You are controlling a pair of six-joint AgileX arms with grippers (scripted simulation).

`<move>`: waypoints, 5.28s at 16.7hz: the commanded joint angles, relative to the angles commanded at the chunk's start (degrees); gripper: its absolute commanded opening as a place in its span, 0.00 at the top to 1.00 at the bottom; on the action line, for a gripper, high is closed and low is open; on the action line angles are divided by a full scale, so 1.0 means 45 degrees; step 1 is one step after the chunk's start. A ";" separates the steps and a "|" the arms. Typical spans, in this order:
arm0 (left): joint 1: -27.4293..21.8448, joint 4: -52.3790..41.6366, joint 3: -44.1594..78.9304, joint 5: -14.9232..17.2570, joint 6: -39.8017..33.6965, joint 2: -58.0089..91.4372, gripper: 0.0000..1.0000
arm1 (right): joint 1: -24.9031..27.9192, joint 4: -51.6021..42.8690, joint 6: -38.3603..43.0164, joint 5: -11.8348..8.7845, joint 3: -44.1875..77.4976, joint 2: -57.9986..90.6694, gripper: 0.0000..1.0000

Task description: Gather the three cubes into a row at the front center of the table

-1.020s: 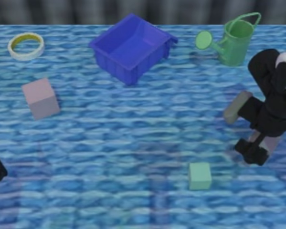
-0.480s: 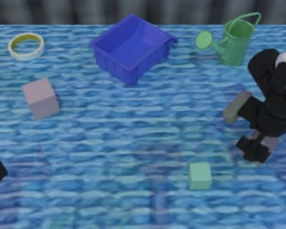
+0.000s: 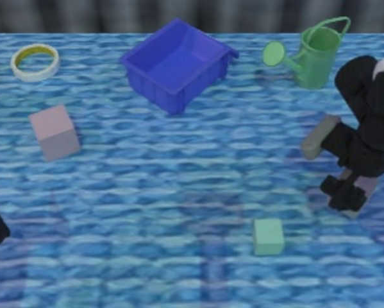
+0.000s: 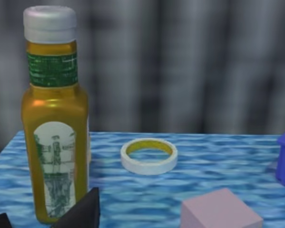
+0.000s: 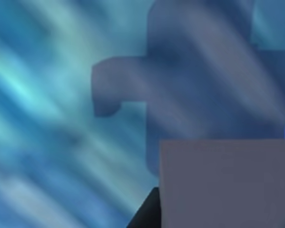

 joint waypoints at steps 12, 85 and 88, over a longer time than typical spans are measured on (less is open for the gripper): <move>0.0000 0.0000 0.0000 0.0000 0.0000 0.0000 0.00 | 0.0257 -0.2344 -0.0103 -0.0013 0.1264 -0.1066 1.00; -0.0471 -0.2295 0.2528 0.0756 0.1725 0.2714 0.00 | 0.6222 -0.2544 -0.1270 -0.0143 0.2720 -0.1722 0.00; -0.0819 -0.4508 0.5180 0.1312 0.3396 0.5882 0.00 | 0.5216 -0.1205 -0.0454 -0.0253 0.0997 -0.3952 0.00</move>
